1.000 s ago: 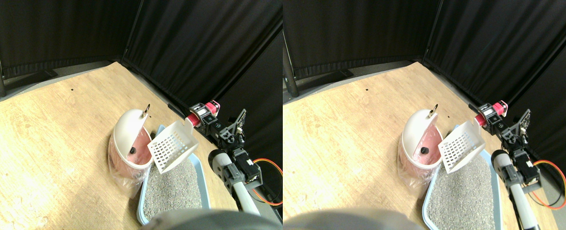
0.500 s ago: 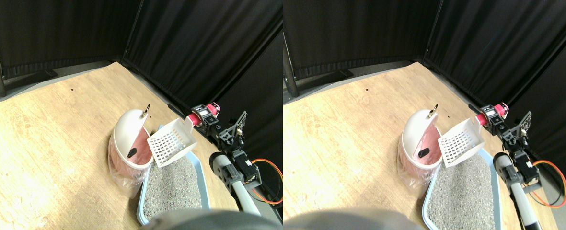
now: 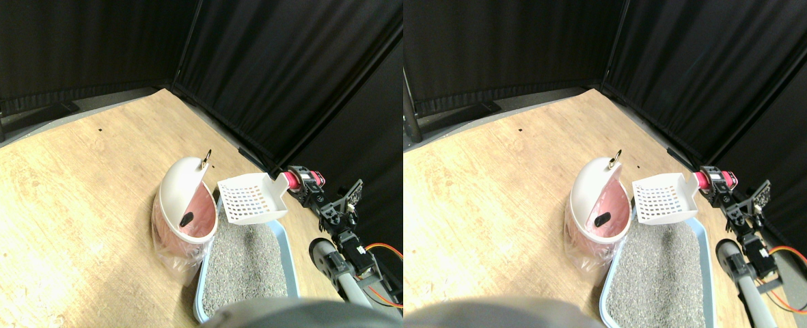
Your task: Scoop (unimanual)
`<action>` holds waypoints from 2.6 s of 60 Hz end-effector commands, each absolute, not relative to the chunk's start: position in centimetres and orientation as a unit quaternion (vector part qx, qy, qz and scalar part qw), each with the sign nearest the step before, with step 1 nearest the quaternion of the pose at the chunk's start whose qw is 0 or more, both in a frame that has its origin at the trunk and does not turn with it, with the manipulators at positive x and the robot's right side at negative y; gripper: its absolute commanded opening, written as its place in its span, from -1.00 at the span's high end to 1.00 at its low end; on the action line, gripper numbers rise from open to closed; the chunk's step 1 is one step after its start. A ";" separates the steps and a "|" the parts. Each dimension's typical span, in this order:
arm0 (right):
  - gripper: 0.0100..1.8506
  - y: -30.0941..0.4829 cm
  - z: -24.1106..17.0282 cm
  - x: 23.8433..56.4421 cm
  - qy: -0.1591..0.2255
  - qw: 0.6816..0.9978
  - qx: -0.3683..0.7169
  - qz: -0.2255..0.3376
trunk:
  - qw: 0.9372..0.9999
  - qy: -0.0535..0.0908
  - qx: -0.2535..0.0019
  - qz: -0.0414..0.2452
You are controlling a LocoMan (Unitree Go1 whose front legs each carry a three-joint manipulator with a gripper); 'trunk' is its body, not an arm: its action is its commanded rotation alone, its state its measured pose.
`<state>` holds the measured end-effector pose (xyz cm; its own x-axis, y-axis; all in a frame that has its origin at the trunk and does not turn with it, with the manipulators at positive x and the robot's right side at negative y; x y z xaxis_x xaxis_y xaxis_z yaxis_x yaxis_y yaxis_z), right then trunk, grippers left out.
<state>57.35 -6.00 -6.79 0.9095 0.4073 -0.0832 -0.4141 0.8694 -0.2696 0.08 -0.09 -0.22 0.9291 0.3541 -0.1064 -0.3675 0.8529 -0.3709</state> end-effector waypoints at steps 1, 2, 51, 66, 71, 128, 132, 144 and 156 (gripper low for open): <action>0.95 -6.9 -6.1 57.4 -0.018 0.973 -0.121 0.194 | 0.966 0.012 -0.189 0.178; 0.95 -7.2 -6.1 57.4 -0.019 0.975 -0.116 0.189 | 0.966 0.013 -0.188 0.176; 0.95 -17.5 -9.9 54.9 -0.074 0.994 -0.024 0.083 | 0.989 0.033 -0.115 0.086; 0.95 -18.7 -11.6 54.0 -0.071 0.996 -0.013 0.054 | 0.992 0.038 -0.100 0.071; 0.95 -19.0 -12.1 53.8 -0.072 0.996 -0.004 0.055 | 0.992 0.039 -0.097 0.068; 0.95 -20.4 -18.0 50.5 -0.026 0.999 0.042 -0.009 | 0.993 0.044 -0.092 0.061; 0.95 -20.3 -18.4 50.3 -0.022 0.999 0.043 -0.014 | 0.993 0.044 -0.093 0.062; 0.95 -20.6 -19.6 50.4 -0.004 0.998 0.054 -0.020 | 0.992 0.045 -0.096 0.066; 0.95 -20.8 -20.0 50.9 0.008 0.998 0.056 -0.030 | 0.992 0.045 -0.095 0.065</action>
<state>50.60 -20.71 -19.73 0.9989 -0.0463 -0.0124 0.0475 0.9905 0.1293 0.18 -0.37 -0.71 0.9867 0.1164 -0.1139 -0.1347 0.9763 -0.1693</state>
